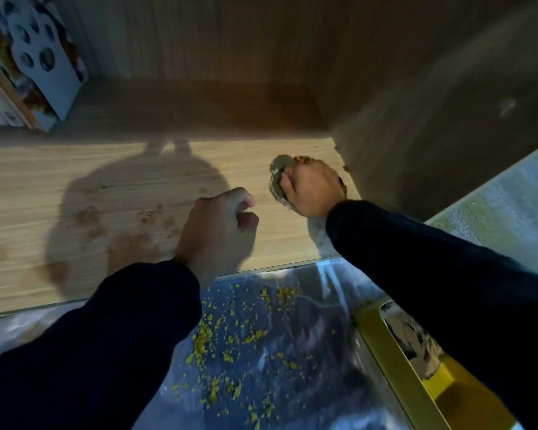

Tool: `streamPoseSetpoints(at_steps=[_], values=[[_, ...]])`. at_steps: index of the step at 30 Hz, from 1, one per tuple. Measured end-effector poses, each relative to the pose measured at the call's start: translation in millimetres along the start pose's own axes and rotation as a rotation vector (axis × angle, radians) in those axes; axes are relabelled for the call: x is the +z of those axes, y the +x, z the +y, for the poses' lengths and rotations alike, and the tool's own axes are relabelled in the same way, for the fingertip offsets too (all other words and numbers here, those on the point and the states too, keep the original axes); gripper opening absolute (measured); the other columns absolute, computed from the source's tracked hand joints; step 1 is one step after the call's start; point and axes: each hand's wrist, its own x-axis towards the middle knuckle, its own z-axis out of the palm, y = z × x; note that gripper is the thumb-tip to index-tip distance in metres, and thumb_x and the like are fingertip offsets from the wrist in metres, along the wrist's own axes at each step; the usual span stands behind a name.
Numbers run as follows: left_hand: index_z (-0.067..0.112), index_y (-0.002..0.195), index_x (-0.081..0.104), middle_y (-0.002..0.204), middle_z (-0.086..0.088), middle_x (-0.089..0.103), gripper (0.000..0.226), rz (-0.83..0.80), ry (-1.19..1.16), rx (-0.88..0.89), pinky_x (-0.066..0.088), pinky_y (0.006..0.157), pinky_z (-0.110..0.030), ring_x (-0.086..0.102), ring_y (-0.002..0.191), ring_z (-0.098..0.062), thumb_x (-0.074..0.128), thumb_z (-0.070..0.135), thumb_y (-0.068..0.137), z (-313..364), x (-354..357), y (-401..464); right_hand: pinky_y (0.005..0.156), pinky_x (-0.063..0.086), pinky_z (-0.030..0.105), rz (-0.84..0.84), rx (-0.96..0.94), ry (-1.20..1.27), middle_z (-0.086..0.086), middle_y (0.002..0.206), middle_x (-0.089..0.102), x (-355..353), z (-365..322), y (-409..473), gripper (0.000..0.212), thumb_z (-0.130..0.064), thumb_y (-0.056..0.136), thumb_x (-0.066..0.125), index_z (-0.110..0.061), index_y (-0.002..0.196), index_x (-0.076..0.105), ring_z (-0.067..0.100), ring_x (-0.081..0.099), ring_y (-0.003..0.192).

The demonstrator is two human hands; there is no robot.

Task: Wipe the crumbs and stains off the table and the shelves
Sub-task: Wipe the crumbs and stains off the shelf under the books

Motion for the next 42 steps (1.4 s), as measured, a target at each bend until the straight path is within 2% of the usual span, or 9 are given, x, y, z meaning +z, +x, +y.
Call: streamPoseSetpoints(at_steps=[10, 15, 18, 21, 23, 27, 33, 37, 42], values=[[0.021, 0.096, 0.073, 0.084, 0.005, 0.075, 0.015, 0.138, -0.011, 0.057, 0.055, 0.078, -0.031, 0.069, 0.078, -0.015, 0.063, 0.015, 0.086, 17.8, -10.2, 2.6, 0.06, 0.036, 0.034, -0.241, -0.134, 0.189, 0.002, 0.07, 0.054, -23.0, -8.0, -88.5, 0.022, -0.039, 0.096, 0.05, -0.025, 0.079, 0.045, 0.033, 0.06, 0.07], [0.021, 0.098, 0.07, 0.068, 0.007, 0.071, 0.015, 0.099, -0.026, 0.06, 0.055, 0.065, -0.031, 0.065, 0.059, -0.014, 0.061, 0.017, 0.087, 11.7, 0.4, -2.0, 0.096, 0.047, 0.049, -0.116, 0.006, 0.033, 0.014, 0.135, 0.051, -10.5, -0.1, -104.5, 0.056, -0.054, 0.099, 0.037, -0.019, 0.141, 0.051, 0.037, 0.047, 0.121], [0.023, 0.103, 0.071, 0.078, 0.007, 0.071, 0.018, 0.066, 0.03, 0.086, 0.057, 0.071, -0.033, 0.065, 0.066, -0.017, 0.06, 0.022, 0.088, 8.1, 2.1, 8.3, 0.113, 0.038, 0.06, -0.162, -0.039, 0.082, 0.02, 0.157, 0.04, -0.4, -19.7, -136.4, 0.06, -0.039, 0.102, 0.029, -0.005, 0.149, 0.047, 0.043, 0.034, 0.147], [0.027, 0.101, 0.069, 0.077, 0.004, 0.071, 0.022, 0.057, 0.052, 0.117, 0.057, 0.073, -0.034, 0.066, 0.07, -0.021, 0.055, 0.028, 0.086, 9.9, 3.5, 22.8, 0.124, 0.018, 0.053, -0.247, -0.036, 0.124, 0.014, 0.168, 0.014, -1.5, -18.2, -125.8, 0.072, -0.047, 0.1, 0.016, -0.007, 0.159, 0.025, 0.034, 0.009, 0.156], [0.029, 0.1, 0.068, 0.073, 0.005, 0.069, 0.025, 0.07, 0.053, 0.096, 0.058, 0.073, -0.035, 0.066, 0.072, -0.022, 0.05, 0.032, 0.083, 10.8, 6.1, 31.4, 0.128, 0.006, 0.047, -0.294, -0.01, 0.127, 0.008, 0.17, -0.004, 0.0, -5.2, -78.2, 0.073, -0.05, 0.1, 0.007, -0.012, 0.162, 0.005, 0.025, -0.007, 0.157], [0.029, 0.097, 0.066, 0.064, 0.005, 0.067, 0.022, 0.05, 0.045, 0.115, 0.057, 0.068, -0.035, 0.064, 0.064, -0.021, 0.05, 0.03, 0.083, 14.5, 10.0, 35.4, 0.126, 0.008, 0.046, -0.305, 0.085, 0.167, 0.006, 0.171, 0.0, 4.0, 0.5, -14.0, 0.064, -0.039, 0.107, 0.024, -0.012, 0.162, 0.008, 0.021, -0.003, 0.157], [0.029, 0.101, 0.067, 0.074, 0.006, 0.071, 0.021, 0.052, 0.027, 0.055, 0.058, 0.073, -0.035, 0.066, 0.07, -0.02, 0.052, 0.026, 0.086, 9.8, -4.0, 41.3, 0.127, 0.01, 0.039, -0.334, -0.255, 0.173, 0.002, 0.17, 0.007, -17.2, 18.3, -138.1, 0.064, -0.043, 0.104, 0.02, -0.014, 0.162, 0.017, 0.017, 0.0, 0.157], [0.029, 0.102, 0.069, 0.077, 0.006, 0.071, 0.024, 0.055, 0.023, 0.046, 0.058, 0.076, -0.035, 0.067, 0.076, -0.021, 0.051, 0.028, 0.085, 5.6, -13.4, 37.1, 0.127, 0.008, 0.042, -0.316, -0.052, 0.091, 0.007, 0.17, 0.003, -4.5, 30.7, -64.0, 0.078, -0.053, 0.097, 0.005, -0.011, 0.162, 0.007, 0.021, -0.003, 0.157], [0.024, 0.099, 0.068, 0.071, 0.006, 0.069, 0.018, 0.056, 0.045, 0.035, 0.056, 0.07, -0.032, 0.067, 0.067, -0.018, 0.055, 0.022, 0.088, -1.9, -11.8, 32.8, 0.126, 0.009, 0.048, -0.263, 0.215, 0.138, 0.009, 0.17, 0.002, 10.2, -7.8, 25.6, 0.066, -0.04, 0.105, 0.025, -0.01, 0.162, 0.008, 0.028, 0.001, 0.157]])
